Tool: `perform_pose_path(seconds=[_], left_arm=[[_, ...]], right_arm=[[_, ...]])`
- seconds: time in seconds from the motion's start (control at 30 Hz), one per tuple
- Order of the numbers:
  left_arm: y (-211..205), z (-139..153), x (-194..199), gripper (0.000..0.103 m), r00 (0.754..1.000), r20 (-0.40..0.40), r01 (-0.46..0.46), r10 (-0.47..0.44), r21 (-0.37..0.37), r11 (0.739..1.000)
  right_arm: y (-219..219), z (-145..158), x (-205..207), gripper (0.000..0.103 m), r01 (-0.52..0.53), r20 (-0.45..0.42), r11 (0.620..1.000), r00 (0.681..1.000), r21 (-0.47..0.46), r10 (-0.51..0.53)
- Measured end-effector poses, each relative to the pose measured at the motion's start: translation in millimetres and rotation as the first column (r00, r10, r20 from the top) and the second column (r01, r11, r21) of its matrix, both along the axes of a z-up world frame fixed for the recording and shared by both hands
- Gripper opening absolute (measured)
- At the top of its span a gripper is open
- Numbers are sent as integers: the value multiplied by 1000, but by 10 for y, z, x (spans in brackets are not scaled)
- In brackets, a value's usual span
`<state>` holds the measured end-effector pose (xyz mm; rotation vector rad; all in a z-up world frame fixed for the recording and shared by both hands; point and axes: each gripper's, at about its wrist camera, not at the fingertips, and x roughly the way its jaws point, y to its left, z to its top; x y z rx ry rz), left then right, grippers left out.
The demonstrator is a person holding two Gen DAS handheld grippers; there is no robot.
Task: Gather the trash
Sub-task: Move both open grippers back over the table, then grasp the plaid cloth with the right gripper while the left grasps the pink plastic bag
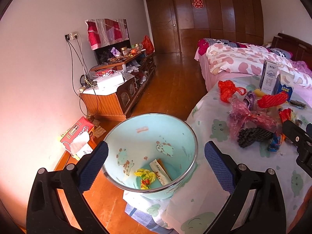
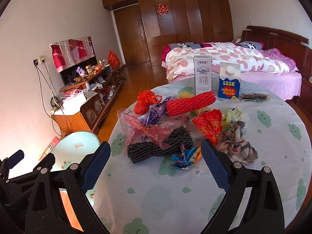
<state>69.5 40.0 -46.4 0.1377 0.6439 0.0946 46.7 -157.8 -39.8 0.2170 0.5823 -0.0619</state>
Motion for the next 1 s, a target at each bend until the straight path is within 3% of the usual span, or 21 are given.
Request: perform_pose_path(seconds=[0.37,0.77,0.9,1.0], left_arm=[[-248,20,-78,97,999,2,51,-51,-9,999],[-562,-298,-13,97,981,-47,185,-190,-85,979],[-665,-370,62,97,975,-58,209,-215,-97,973],[-734,-358,120,96,973,-43,221,-226,-106,969]], right_arm=[[-338,-30,-199,92,67,-1,998,998,1,-67],[-1134,-328,-349,91,231,-68,973,971,17,-229],[-1335,-400,-307,75,244,-97,969,966,36,-240],[-1435,-449,-241,70,249,-120,967,963,49,-242]])
